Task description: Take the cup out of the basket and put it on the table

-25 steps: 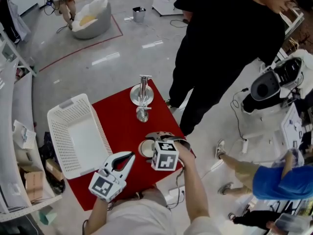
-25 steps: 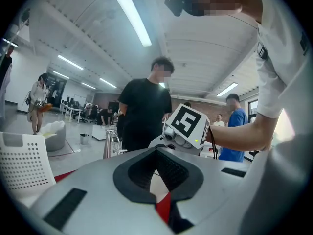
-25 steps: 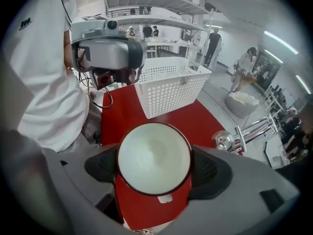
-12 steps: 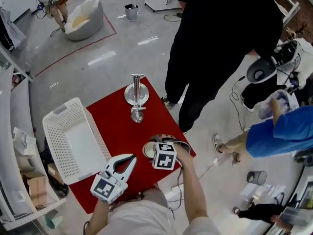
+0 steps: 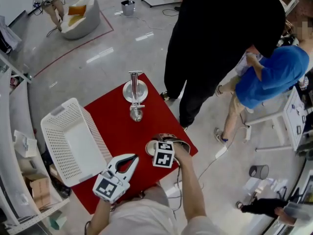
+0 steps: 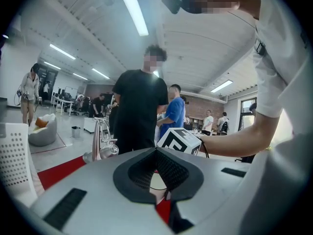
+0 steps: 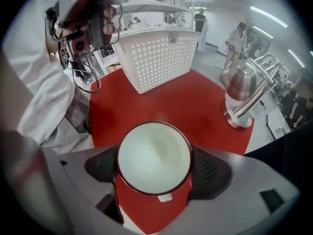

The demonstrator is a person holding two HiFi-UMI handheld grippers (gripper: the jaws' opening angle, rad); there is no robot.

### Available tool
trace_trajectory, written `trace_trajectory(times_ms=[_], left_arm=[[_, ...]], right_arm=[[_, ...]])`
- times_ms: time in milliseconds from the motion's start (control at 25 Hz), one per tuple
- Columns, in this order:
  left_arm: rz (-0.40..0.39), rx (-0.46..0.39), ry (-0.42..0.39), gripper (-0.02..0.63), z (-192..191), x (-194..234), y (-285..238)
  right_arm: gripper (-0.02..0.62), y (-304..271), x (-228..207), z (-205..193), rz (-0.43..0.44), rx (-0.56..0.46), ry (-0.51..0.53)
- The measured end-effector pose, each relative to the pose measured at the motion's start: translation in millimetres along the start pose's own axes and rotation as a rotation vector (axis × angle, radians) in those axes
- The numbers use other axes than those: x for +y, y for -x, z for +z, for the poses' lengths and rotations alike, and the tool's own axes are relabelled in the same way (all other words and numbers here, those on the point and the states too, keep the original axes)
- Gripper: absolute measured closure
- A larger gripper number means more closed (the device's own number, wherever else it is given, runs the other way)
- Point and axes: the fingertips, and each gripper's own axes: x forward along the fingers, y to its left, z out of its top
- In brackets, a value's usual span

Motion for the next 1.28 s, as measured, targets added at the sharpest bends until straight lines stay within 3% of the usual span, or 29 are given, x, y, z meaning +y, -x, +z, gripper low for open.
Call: trace_trajectory(times_ms=[680, 1280], left_arm=[[0.007, 0.036, 0.014, 0.595, -16, 0, 0], [0.000, 0.051, 0.004, 0.595, -19, -6, -6]], right_arm=[[0.184, -44, 1, -13, -0.045, 0.071, 0.003], [0.183, -49, 3, -8, -0.094, 0.050, 0.022]])
